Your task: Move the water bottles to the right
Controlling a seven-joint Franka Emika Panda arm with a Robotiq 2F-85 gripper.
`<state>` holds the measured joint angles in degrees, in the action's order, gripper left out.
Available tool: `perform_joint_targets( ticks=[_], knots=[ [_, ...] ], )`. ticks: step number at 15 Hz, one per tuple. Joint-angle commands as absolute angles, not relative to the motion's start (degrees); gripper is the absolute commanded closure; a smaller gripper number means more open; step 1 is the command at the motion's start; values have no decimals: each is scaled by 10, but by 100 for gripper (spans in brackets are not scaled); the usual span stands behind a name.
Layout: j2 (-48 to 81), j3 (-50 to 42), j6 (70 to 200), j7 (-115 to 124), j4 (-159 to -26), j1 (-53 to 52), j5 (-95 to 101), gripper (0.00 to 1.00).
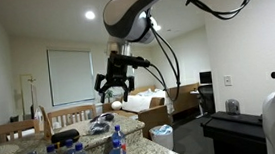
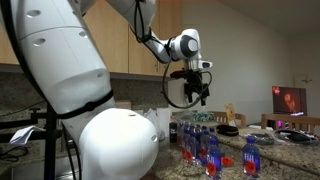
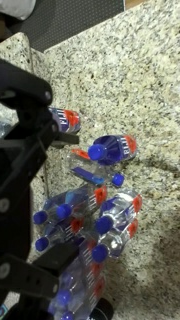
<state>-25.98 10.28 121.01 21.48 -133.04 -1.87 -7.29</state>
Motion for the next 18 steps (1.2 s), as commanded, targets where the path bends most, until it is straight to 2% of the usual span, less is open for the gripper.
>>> perform_joint_targets(
  ticks=[1, 7, 18],
  knots=[
    [-207, 96, 1284, 228, -1323, -15, -76, 0],
    [-196, 102, 1356, 297, -1379, -1, -34, 0],
    [-92, 101, 1310, 287, -1349, -15, 8, 0]
  ],
)
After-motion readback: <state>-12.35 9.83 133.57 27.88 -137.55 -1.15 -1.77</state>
